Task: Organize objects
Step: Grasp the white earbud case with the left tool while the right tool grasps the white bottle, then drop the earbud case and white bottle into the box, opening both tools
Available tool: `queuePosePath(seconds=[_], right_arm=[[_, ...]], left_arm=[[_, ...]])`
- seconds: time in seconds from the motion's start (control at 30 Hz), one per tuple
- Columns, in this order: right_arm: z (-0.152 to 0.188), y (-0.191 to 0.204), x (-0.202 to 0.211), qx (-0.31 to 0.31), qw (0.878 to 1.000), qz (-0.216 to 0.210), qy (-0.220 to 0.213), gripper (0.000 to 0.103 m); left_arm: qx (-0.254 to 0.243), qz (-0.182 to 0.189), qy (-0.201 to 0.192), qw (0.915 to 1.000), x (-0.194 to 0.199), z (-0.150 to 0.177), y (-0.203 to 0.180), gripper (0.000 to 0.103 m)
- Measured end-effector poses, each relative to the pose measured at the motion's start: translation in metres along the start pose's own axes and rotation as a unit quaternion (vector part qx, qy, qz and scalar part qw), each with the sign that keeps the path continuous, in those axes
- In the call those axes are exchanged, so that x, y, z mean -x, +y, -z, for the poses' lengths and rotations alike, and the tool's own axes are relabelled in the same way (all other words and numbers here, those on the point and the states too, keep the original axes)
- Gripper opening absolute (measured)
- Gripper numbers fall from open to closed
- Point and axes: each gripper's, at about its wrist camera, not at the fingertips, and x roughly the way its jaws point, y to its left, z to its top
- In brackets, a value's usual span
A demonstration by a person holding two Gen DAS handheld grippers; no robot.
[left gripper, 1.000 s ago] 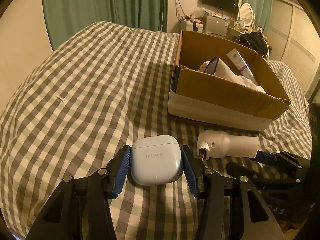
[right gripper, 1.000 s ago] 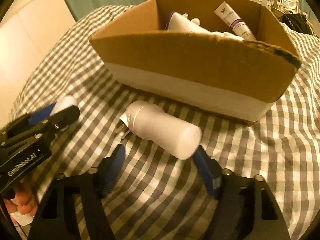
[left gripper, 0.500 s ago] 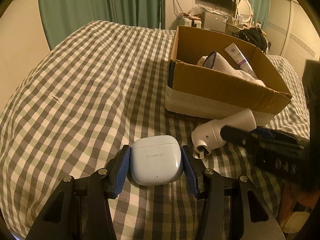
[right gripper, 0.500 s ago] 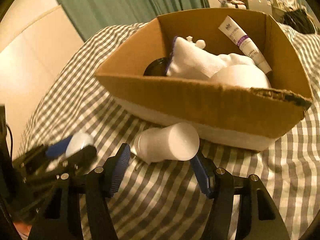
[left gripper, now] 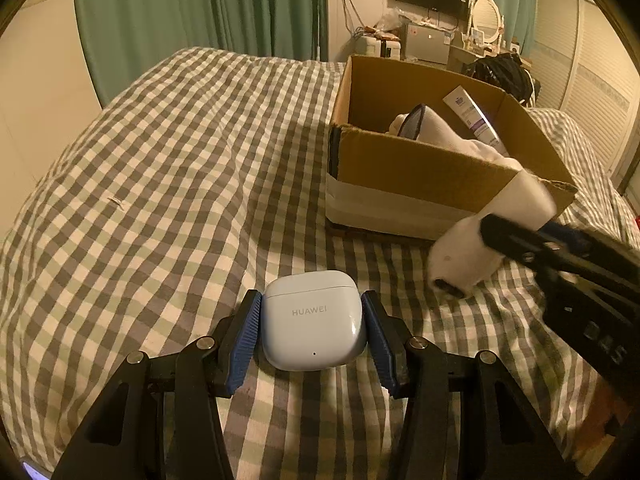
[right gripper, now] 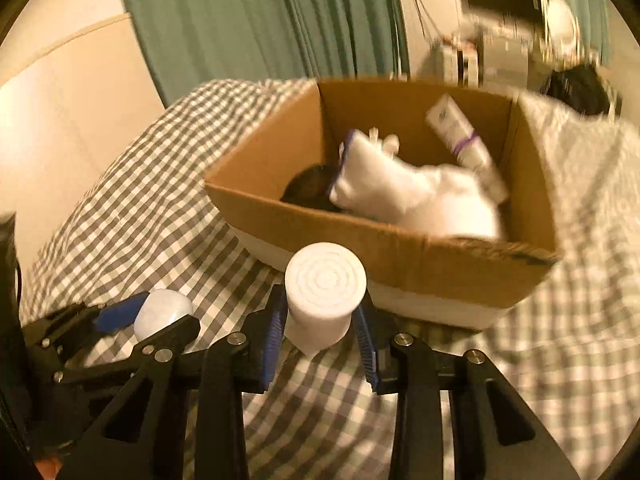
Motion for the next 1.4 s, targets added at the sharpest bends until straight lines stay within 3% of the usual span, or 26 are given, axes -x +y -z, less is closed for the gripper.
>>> queuePosePath(seconds=[0.13, 0.4, 0.73, 0.97, 1.23, 1.4], right_arm=[[0.003, 0.014, 0.035, 0.042, 0.997, 0.053, -0.043, 0.033], [-0.009, 0.027, 0.1, 0.054, 0.992, 0.051, -0.106, 0.033], [-0.056, 0.039, 0.157, 0.081, 0.98, 0.062, -0.171, 0.032], [-0.096, 0.019, 0.144, 0.07, 0.981, 0.05, -0.173, 0.032], [-0.128, -0.025, 0.083, 0.036, 0.99, 0.043, -0.128, 0.032], [-0.137, -0.047, 0.039, 0.022, 0.993, 0.045, -0.103, 0.032]], left_arm=[[-0.001, -0.002, -0.01, 0.9999, 0.015, 0.0, 0.001, 0.052], [0.008, 0.015, -0.045, 0.9989, 0.057, -0.013, 0.003, 0.052], [-0.007, 0.061, -0.108, 0.9922, 0.103, -0.066, -0.012, 0.052], [-0.019, 0.077, -0.127, 0.9887, 0.083, -0.12, -0.031, 0.052], [-0.034, 0.085, -0.099, 0.9908, 0.01, -0.163, -0.057, 0.052], [-0.046, 0.089, -0.057, 0.9933, -0.045, -0.183, -0.069, 0.052]])
